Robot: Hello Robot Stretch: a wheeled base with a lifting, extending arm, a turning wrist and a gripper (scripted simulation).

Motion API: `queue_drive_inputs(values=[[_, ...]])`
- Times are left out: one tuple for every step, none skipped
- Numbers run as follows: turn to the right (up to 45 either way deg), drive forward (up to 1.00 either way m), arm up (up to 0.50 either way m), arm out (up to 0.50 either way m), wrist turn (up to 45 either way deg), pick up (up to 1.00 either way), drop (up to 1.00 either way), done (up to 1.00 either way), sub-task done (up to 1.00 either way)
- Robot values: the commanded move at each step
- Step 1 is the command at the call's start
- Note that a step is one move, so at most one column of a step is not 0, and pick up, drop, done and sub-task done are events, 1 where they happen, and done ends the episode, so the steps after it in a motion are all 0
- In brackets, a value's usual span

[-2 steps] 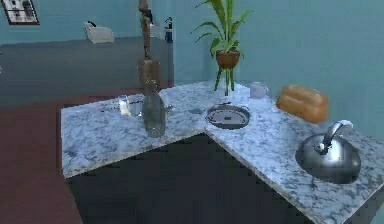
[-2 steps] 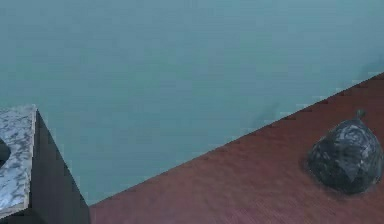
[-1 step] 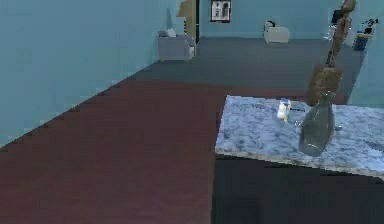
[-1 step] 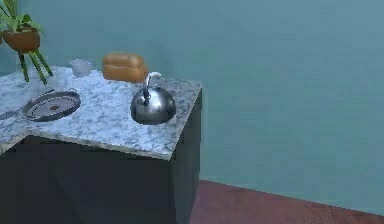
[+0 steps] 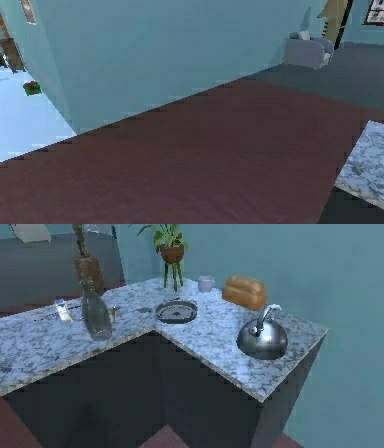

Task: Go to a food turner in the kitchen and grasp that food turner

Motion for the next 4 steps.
queue_drive_inputs(values=[[-3.0, 0.0, 0.0, 0.0, 0.0, 0.0, 0.0, 0.0, 0.0], [45.0, 0.0, 0.0, 0.0, 0.0, 0.0, 0.0, 0.0, 0.0], [24.0, 0.0, 0.0, 0.0, 0.0, 0.0, 0.0, 0.0, 0.0], [0.0, 0.5, 0.0, 0.0, 0.0, 0.0, 0.0, 0.0, 0.0]])
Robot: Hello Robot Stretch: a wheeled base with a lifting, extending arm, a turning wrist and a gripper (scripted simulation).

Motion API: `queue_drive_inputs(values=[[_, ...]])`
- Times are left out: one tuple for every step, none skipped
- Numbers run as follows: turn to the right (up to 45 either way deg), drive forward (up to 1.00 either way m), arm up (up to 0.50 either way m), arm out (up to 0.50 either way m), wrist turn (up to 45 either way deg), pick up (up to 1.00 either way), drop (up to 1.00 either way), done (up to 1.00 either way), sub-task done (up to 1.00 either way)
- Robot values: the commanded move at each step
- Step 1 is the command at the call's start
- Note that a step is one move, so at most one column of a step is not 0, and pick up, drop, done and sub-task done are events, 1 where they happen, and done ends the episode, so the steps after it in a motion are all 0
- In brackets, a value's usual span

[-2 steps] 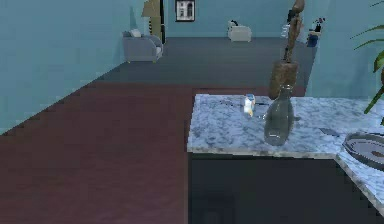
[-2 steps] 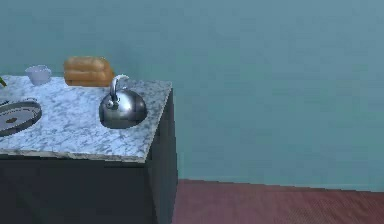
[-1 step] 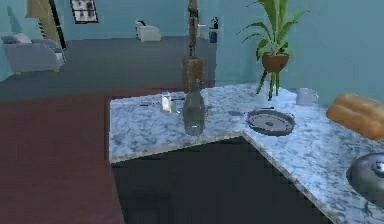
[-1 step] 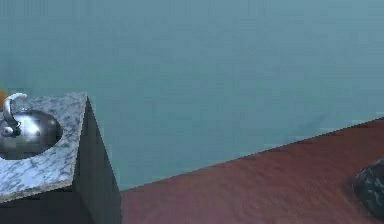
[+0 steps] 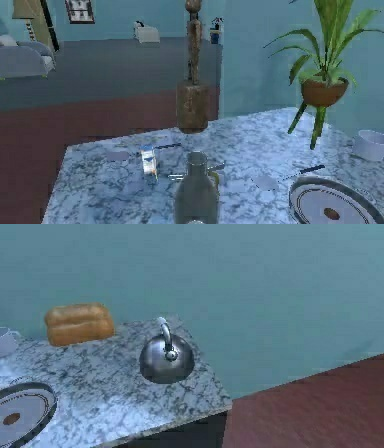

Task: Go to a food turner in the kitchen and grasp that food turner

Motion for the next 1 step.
queue_drive_inputs(values=[[-45.0, 0.0, 0.0, 0.0, 0.0, 0.0, 0.0, 0.0, 0.0]])
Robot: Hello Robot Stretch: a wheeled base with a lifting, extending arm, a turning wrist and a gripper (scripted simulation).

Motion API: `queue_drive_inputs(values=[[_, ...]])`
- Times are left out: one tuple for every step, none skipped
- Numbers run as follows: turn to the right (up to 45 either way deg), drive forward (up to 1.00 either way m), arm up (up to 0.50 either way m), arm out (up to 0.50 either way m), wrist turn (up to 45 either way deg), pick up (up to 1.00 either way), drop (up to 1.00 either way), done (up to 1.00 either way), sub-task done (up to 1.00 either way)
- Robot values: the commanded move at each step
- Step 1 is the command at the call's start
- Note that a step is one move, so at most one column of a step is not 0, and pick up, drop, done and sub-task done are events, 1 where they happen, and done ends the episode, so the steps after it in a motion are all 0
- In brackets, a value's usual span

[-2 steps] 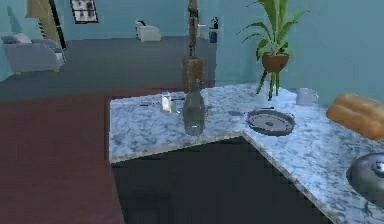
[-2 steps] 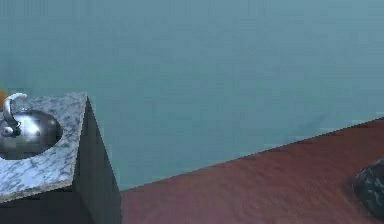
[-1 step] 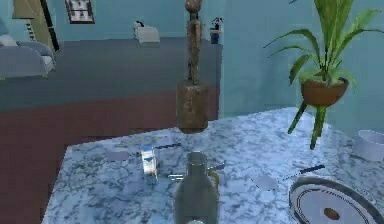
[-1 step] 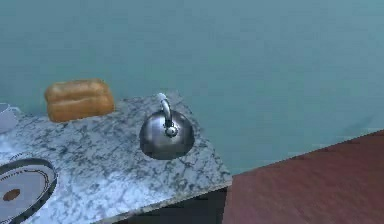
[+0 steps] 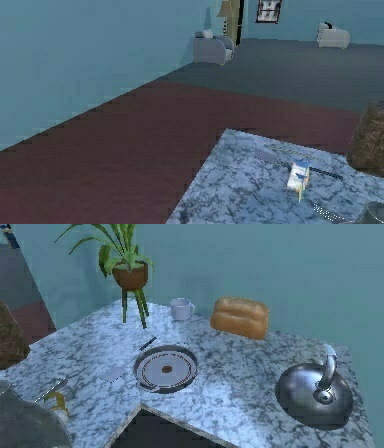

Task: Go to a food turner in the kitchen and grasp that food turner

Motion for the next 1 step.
queue_drive_inputs(values=[[-9.0, 0.0, 0.0, 0.0, 0.0, 0.0, 0.0, 0.0, 0.0]])
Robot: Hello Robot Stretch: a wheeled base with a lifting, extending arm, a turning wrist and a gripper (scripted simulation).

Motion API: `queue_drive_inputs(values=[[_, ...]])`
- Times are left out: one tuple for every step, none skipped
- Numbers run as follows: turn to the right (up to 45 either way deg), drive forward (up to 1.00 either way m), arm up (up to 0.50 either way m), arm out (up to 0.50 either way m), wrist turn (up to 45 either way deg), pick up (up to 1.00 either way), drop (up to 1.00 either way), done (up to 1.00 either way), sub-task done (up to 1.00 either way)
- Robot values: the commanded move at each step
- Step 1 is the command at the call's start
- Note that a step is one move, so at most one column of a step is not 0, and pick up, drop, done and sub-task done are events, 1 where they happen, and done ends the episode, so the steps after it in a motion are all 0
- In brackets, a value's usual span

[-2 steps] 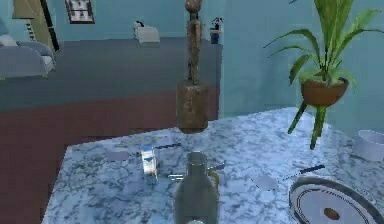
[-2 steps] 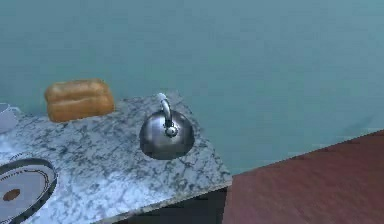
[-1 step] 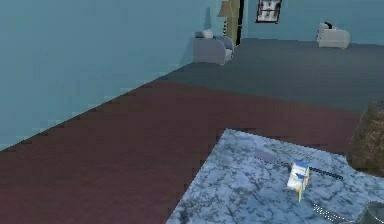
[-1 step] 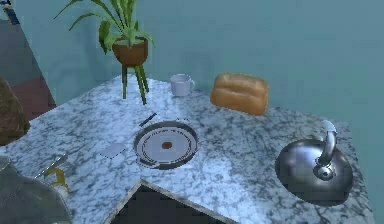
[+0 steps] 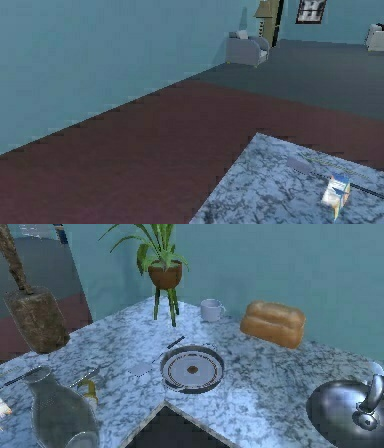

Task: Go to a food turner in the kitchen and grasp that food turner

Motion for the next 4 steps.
queue_drive_inputs(values=[[0.0, 0.0, 0.5, 0.0, 0.0, 0.0, 0.0, 0.0, 0.0], [0.0, 0.0, 0.38, 0.0, 0.0, 0.0, 0.0, 0.0, 0.0], [0.0, 0.0, 0.0, 0.26, 0.0, 0.0, 0.0, 0.0, 0.0], [0.0, 0.0, 0.0, 0.0, 45.0, 0.0, 0.0, 0.0, 0.0]])
